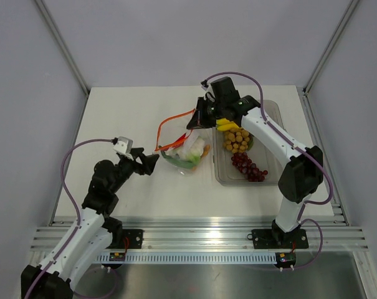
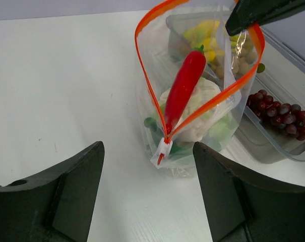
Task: Place the food in the zip-top bag and seal the zipper
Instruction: Zip the zipper food storage bag at the center of the board.
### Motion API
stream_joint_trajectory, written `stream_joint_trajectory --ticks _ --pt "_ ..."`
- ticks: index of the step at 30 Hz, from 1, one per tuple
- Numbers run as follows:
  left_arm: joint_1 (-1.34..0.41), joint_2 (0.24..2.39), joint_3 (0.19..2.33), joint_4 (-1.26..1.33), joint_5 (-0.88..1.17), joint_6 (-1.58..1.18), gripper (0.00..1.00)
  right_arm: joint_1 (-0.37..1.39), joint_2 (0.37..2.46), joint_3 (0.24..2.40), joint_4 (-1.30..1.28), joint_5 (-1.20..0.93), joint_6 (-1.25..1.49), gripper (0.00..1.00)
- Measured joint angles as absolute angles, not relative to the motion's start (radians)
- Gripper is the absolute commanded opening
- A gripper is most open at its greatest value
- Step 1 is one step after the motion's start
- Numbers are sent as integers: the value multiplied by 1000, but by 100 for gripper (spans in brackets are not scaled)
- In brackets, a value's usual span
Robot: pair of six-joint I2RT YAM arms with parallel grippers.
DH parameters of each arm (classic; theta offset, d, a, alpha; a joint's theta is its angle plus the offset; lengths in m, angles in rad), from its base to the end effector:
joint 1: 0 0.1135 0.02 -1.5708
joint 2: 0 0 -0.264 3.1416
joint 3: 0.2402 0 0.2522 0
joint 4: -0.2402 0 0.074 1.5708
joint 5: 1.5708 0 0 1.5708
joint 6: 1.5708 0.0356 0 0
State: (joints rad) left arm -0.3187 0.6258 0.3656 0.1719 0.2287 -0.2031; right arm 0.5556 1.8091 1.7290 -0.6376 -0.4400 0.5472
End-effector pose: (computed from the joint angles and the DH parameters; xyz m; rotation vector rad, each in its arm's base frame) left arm 0.1555 -0.0598 0.2535 0.2735 1.6676 -0.5833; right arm 0.3414 0.2298 0.3404 -0.2573 2.4307 1.0421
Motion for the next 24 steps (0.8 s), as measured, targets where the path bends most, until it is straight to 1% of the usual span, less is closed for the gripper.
stream_joint_trajectory --ticks 4,5,11,12,21,24 --pt "-319 573 276 254 264 -221 70 550 1810 1729 -638 -458 546 0" --pt "-319 569 266 264 266 -223 67 549 1811 1729 -638 -461 546 0" --pt "-319 617 257 346 270 -262 57 546 1823 1742 -638 -480 546 0" --pt "-319 632 251 371 271 -271 54 546 1826 1746 -638 -484 546 0" --pt "-337 681 196 471 287 -338 48 531 1836 1765 -640 -501 543 0" --pt "-348 683 195 491 285 -341 43 526 1840 1774 -641 -509 543 0"
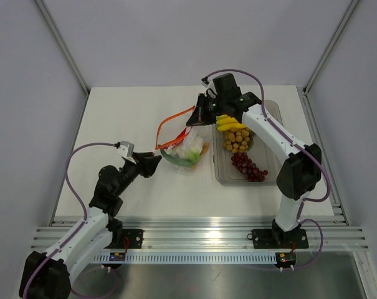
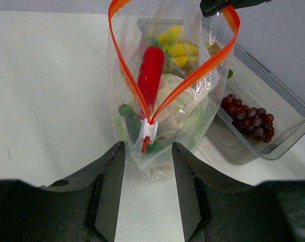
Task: Place the food in the zip-top bag and seal the zipper
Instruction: Zip the zipper food storage bag at the center of the board.
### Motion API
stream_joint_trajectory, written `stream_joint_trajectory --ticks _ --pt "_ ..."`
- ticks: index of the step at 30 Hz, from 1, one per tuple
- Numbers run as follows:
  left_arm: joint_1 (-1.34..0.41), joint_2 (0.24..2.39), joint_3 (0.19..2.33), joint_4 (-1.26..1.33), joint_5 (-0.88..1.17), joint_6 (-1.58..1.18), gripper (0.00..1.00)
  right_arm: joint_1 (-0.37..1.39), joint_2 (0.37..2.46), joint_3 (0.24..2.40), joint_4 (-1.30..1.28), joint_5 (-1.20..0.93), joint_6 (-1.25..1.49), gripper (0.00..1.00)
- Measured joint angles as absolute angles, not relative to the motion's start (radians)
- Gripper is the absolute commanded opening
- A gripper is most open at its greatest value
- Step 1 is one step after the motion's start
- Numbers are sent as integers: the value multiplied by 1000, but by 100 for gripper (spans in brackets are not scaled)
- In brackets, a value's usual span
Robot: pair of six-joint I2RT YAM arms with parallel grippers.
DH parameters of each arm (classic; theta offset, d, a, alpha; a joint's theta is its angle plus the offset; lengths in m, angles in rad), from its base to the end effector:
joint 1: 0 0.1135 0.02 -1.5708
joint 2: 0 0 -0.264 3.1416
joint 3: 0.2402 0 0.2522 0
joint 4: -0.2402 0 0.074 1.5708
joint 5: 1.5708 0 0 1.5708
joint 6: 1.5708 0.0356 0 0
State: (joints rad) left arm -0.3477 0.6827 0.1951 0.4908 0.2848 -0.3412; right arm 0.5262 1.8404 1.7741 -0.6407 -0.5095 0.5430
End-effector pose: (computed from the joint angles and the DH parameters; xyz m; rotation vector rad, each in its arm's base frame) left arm 0.1544 -0.0666 0.2186 0.2358 1.6022 -0.7593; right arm 0.3533 0.2253 0.3433 -0.2696 2.4178 1.1085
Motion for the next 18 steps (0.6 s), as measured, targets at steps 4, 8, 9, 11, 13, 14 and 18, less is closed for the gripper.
stream_joint_trajectory --ticks 4,8,9,11,13,14,18 --pt "-357 710 196 529 280 -343 29 524 1847 1780 -640 -518 543 0" --pt "-369 774 196 549 281 -341 7 523 1849 1781 -645 -518 543 0" --pt "-372 784 196 550 280 -340 0 523 1849 1781 -647 -518 543 0" --pt "-377 798 199 552 280 -337 0 523 1849 1783 -651 -518 542 0" --pt "-379 801 208 551 279 -332 0 522 1849 1786 -654 -518 540 0" --pt "-379 801 216 551 276 -329 0 522 1849 1787 -655 -518 539 0" --pt "-379 795 242 549 267 -316 0 520 1849 1790 -656 -519 535 0"
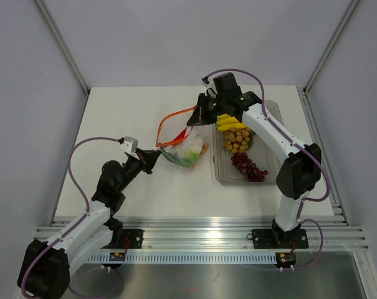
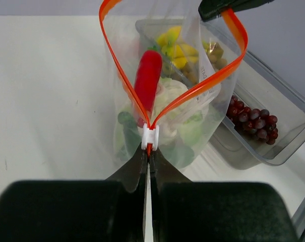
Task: Place the food in the zip-top bag and seal the zipper
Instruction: Zip the zipper food storage bag at the center of the board.
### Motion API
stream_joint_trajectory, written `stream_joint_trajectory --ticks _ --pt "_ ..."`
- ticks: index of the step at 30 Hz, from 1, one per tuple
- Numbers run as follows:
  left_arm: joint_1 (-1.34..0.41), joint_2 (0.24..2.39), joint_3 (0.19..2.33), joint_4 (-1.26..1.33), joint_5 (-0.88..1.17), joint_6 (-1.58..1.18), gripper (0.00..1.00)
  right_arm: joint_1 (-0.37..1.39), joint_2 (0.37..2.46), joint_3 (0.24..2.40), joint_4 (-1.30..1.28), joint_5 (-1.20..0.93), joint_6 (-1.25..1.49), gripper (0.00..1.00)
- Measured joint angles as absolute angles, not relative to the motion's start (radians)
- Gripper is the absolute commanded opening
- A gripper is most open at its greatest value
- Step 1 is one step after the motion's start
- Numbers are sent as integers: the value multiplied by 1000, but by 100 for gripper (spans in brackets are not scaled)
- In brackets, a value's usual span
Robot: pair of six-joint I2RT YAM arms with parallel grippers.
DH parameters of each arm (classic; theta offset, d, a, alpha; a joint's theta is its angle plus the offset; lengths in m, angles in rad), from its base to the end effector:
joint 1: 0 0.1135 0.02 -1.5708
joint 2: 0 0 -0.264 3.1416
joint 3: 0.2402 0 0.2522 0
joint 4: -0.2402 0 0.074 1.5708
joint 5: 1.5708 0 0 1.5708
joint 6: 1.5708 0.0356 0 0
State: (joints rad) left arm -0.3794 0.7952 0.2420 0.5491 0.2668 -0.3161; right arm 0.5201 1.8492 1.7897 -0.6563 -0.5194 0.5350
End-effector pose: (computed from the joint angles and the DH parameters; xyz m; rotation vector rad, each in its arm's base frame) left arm 0.1669 -0.0767 0.2239 0.2662 1.6036 -0.7501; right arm 0.3555 0.2240 0.3438 -0.2751 2.4236 1.1113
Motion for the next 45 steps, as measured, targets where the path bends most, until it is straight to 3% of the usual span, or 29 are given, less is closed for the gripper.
stream_joint_trajectory --ticks 1,4,9,12,18,23,33,38,45 --pt "-379 792 246 548 264 -314 0 519 1849 1790 -657 -521 534 0" --pt "-379 780 262 538 259 -306 0 518 1849 1790 -662 -533 525 13" --pt "-370 780 343 463 272 -250 0 518 1847 1789 -686 -542 484 46" --pt "-324 786 388 438 347 -201 0 517 1831 1789 -725 -529 426 51" --pt "-166 874 460 424 598 -152 0 517 1745 1806 -866 -451 255 53" --pt "-113 971 535 403 776 -135 0 516 1641 1824 -914 -413 91 46" --pt "-88 1031 621 322 1008 -38 0 600 1427 1652 -670 -559 -355 47" --pt "-77 1073 720 203 1081 39 0 640 1475 1642 -546 -696 -528 49" --pt "-70 1055 727 123 1095 104 0 724 1693 1810 -584 -770 -687 50"
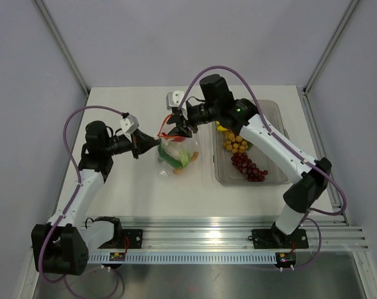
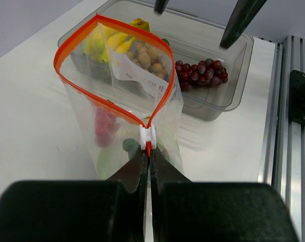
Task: Place the food in the zip-top bag and seal the zipper
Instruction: Zip the zipper food storage bag at the center of the board.
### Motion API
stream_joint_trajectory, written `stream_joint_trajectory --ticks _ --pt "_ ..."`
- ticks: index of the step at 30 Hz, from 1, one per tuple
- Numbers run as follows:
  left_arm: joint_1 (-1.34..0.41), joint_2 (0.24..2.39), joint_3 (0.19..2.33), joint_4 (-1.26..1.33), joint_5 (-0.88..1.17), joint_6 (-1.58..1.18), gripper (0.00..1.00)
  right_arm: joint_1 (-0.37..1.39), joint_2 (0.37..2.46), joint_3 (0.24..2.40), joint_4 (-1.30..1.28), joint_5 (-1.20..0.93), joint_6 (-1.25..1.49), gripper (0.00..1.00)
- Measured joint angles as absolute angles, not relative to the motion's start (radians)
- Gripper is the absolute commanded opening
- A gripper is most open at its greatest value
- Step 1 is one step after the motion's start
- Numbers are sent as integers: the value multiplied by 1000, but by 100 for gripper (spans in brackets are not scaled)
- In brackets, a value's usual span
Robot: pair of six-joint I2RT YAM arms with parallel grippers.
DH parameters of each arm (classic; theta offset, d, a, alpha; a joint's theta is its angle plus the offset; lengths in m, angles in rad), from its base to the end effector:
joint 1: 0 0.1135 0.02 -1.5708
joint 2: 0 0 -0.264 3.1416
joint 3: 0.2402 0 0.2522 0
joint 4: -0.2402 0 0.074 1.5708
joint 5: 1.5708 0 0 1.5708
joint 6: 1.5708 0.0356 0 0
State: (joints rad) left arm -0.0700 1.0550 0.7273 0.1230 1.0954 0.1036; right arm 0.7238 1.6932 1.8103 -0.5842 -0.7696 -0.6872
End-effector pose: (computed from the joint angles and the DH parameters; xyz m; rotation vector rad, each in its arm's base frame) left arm 0.2267 -0.0476 0.3028 0.9126 1.4969 -0.9363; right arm 0.2664 0.2685 0.4189 -1.6141 1.1547 0.8014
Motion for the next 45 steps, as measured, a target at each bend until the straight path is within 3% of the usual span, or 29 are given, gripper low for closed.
stream_joint_trajectory --ticks 11,25,28,32,34,45 --pt "-45 1048 727 65 1105 150 0 765 1898 2048 -808 -829 -865 57" --pt "-40 1027 727 33 1122 179 0 788 2053 2180 -878 -881 -893 56" --pt "-38 1026 727 25 1124 183 0 788 2064 2190 -881 -883 -891 50" --pt "-37 1024 727 16 1126 186 0 788 2065 2203 -880 -885 -881 35" --pt "-37 1020 727 12 1126 187 0 788 2065 2206 -879 -887 -874 33" --pt "-36 1016 728 -2 1127 189 0 788 2066 2206 -880 -909 -857 47"
